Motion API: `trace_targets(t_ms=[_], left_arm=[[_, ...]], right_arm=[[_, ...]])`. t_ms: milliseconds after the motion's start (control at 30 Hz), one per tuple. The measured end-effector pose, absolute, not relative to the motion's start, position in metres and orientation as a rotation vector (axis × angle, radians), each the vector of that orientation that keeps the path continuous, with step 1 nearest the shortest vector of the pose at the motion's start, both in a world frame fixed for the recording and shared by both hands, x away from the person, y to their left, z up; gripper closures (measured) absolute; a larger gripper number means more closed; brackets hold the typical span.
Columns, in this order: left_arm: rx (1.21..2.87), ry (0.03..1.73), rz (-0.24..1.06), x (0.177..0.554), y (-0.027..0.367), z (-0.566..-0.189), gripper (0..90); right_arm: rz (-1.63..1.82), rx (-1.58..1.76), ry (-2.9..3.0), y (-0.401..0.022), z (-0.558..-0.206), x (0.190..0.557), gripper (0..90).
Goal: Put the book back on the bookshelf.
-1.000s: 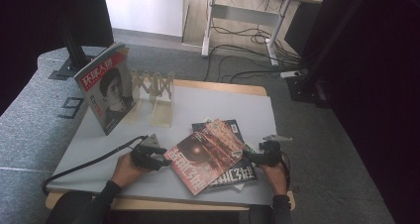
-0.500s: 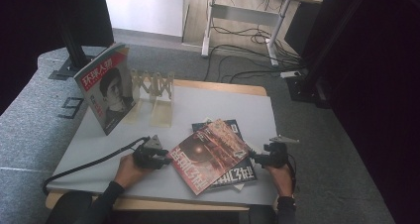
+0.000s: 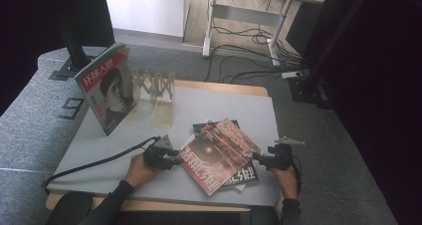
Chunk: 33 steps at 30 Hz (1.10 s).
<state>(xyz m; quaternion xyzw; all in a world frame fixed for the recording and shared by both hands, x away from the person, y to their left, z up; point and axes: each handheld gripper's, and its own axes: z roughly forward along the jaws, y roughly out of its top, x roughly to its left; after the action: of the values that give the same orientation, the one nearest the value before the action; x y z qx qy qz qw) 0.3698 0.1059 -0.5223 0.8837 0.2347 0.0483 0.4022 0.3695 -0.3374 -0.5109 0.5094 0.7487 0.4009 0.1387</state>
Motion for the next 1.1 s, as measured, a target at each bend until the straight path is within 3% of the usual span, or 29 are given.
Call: trace_targets(t_ms=[633,1100], left_arm=[[2.206,0.560,0.145,0.371,0.086,-0.521,56.8],[2.206,0.559,0.146,0.371,0.087,-0.522,56.6]], right_arm=[[1.225,1.611,2.170,-0.343,-0.523,0.378,5.5],[1.228,1.584,2.116,-0.339,-0.514,0.376,18.4]])
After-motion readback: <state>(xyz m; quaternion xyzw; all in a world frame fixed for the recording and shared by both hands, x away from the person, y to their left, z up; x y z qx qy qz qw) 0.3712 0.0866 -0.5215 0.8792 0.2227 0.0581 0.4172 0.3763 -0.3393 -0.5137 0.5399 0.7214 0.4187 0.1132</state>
